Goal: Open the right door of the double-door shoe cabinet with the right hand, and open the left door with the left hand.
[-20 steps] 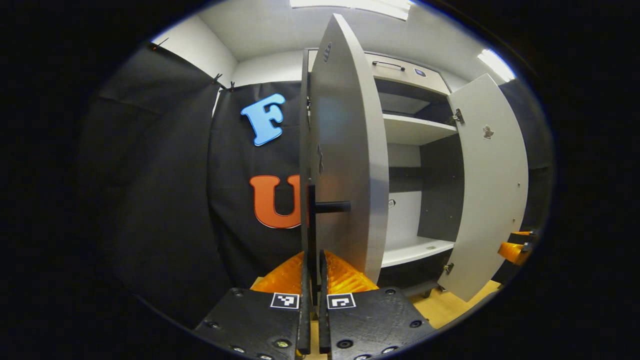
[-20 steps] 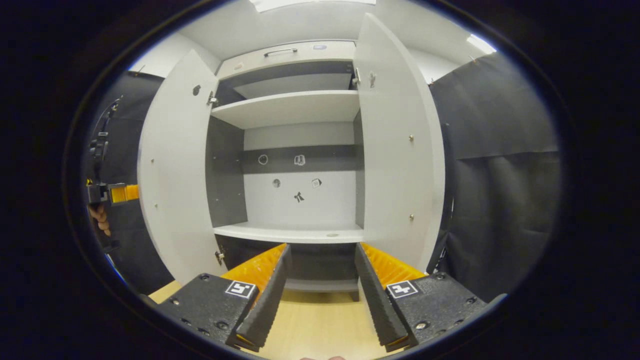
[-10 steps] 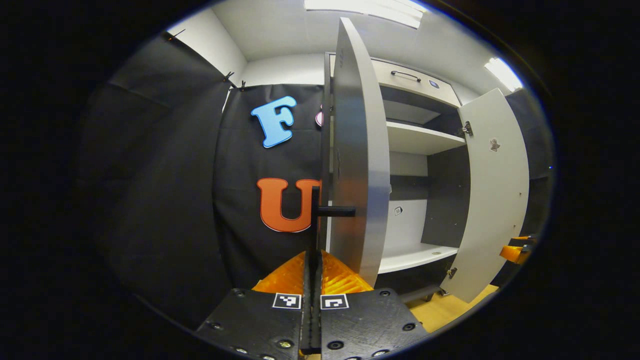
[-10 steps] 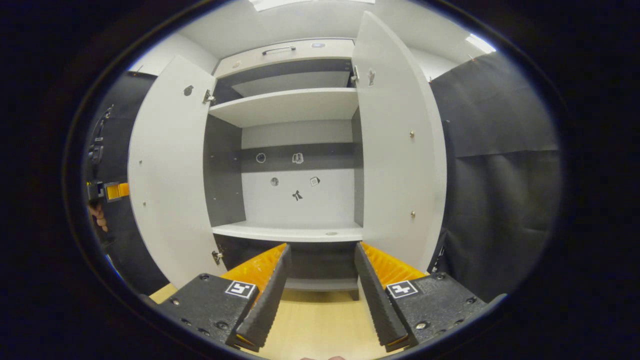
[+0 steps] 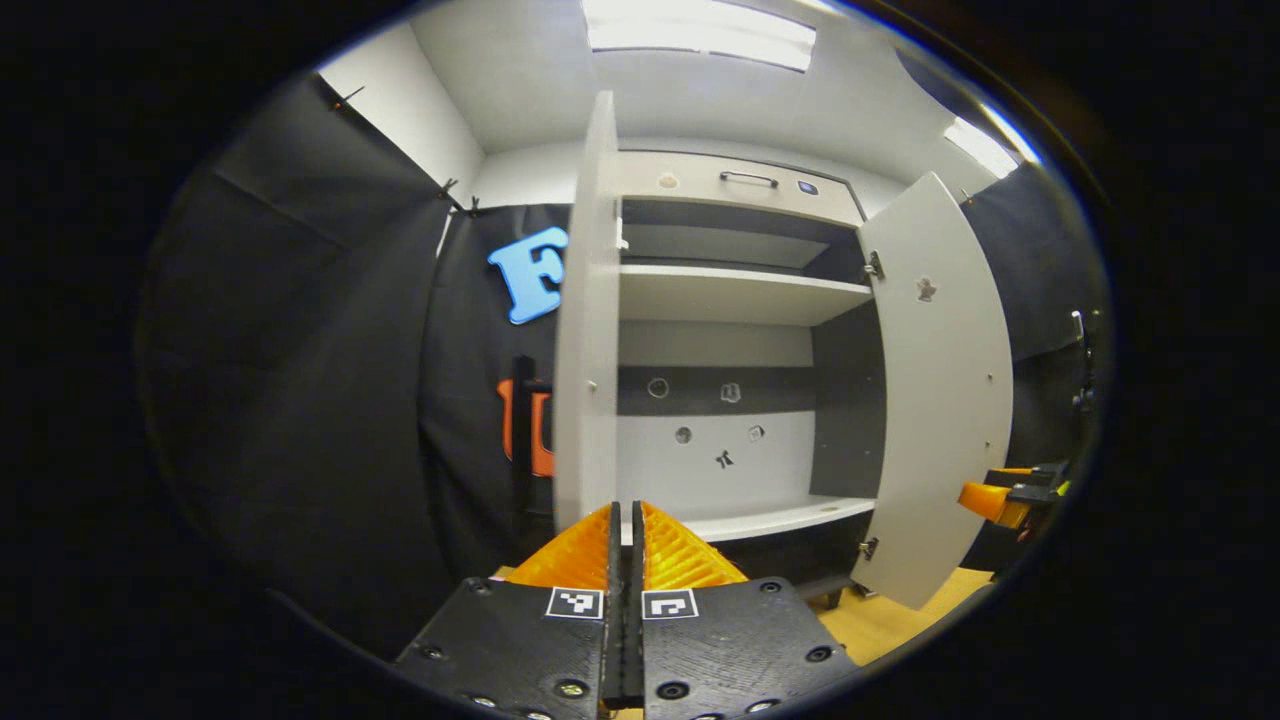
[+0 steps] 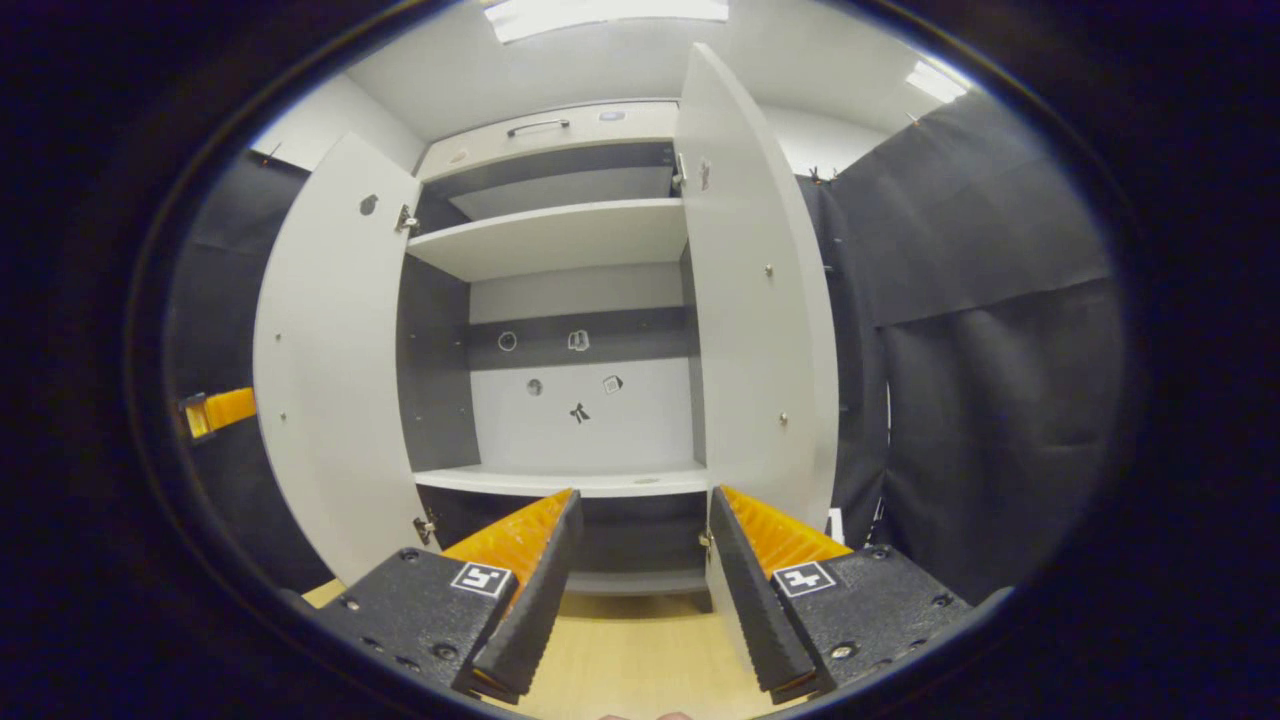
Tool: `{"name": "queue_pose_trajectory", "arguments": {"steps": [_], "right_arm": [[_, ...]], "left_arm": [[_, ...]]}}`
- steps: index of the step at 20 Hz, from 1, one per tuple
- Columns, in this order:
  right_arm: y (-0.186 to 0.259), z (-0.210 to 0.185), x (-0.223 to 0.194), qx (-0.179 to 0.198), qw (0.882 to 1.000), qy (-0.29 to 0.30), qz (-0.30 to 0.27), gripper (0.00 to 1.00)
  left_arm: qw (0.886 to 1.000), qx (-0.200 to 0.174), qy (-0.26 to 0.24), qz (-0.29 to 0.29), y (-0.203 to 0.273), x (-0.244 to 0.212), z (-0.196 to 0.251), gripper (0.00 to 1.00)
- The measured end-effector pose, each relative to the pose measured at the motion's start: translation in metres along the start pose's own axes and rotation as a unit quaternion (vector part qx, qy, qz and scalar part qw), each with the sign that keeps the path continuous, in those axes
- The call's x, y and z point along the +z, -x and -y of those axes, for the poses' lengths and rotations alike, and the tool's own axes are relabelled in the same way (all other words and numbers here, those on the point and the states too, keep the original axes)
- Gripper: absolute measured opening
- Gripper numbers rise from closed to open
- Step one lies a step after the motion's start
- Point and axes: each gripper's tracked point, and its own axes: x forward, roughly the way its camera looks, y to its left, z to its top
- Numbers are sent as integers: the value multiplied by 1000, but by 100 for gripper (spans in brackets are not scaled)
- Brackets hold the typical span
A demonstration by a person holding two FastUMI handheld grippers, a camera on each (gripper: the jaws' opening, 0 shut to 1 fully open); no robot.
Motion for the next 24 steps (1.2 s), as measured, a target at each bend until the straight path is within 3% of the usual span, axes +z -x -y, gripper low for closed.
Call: {"name": "queue_pose_trajectory", "arguments": {"steps": [1, 6, 11, 14, 15, 16, 18, 19, 24], "right_arm": [[1, -1, 1, 3, 1000, 3, 1, 81], [14, -4, -1, 14, 1000, 18, -5, 81], [21, 2, 3, 7, 999, 35, 6, 81], [19, 0, 3, 14, 999, 32, 5, 80], [18, 0, 2, 15, 999, 30, 4, 81], [16, 0, 1, 16, 999, 29, 3, 81], [14, 1, 0, 16, 999, 28, 2, 81], [13, 1, 0, 16, 1000, 27, 2, 81], [11, 5, -2, 13, 1000, 23, 4, 81]], "left_arm": [[1000, -4, 4, 0, -6, -8, 14, 0], [999, -10, 29, -31, -32, -42, 51, 0], [998, -31, 43, -45, -36, -47, 73, 0], [998, -26, 39, -41, -37, -47, 73, 18], [998, -29, 33, -38, -37, -46, 76, 41], [999, -28, 28, -35, -36, -45, 76, 48], [999, -14, 21, -28, -38, -44, 72, 100], [999, -13, 22, -27, -39, -44, 73, 92], [999, -15, 33, -40, -43, -48, 73, 93]]}}
